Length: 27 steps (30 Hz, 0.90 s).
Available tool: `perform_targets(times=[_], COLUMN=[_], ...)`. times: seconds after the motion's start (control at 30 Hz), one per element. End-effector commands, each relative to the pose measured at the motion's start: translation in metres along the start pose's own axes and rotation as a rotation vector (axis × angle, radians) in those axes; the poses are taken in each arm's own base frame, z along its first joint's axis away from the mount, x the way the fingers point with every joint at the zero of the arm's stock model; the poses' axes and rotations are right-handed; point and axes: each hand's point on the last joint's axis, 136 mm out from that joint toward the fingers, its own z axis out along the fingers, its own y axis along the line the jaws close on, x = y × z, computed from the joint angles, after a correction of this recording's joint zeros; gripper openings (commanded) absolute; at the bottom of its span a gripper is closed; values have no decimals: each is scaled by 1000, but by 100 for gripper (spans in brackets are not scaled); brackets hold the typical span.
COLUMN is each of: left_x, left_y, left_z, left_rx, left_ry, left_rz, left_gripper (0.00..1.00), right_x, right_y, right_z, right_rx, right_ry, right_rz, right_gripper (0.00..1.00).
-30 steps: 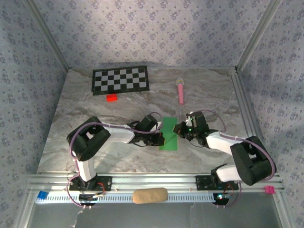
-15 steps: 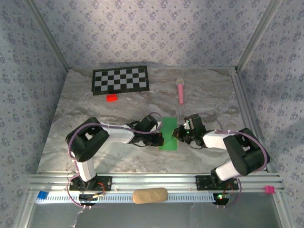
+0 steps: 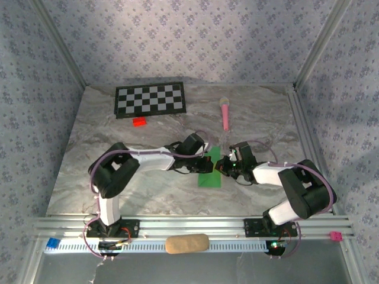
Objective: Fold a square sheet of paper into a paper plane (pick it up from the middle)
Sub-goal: Fold the triangle a second time at the center of the table.
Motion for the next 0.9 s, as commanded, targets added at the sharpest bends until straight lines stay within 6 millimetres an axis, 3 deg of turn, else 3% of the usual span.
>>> perform_targets(times=[0.0,0.13,0.43,0.87], left_x=[13,22,54,82], left_y=[5,15,46,66], left_z=[10,13,-2,-26], left_rx=[-4,-48,-146,-194], left_ry=[65,97,120,128], left_rz=[-1,4,-13,-13], left_gripper=[2,3,3,3], right_x=[15,16,17,17], right_y=[-32,-33,-39,-39], right_z=[4,5,6,6], right_rx=[125,130,157,161], right_ry=[45,51,60,61], right_rz=[22,29,32,25], right_gripper=[0,0,0,0])
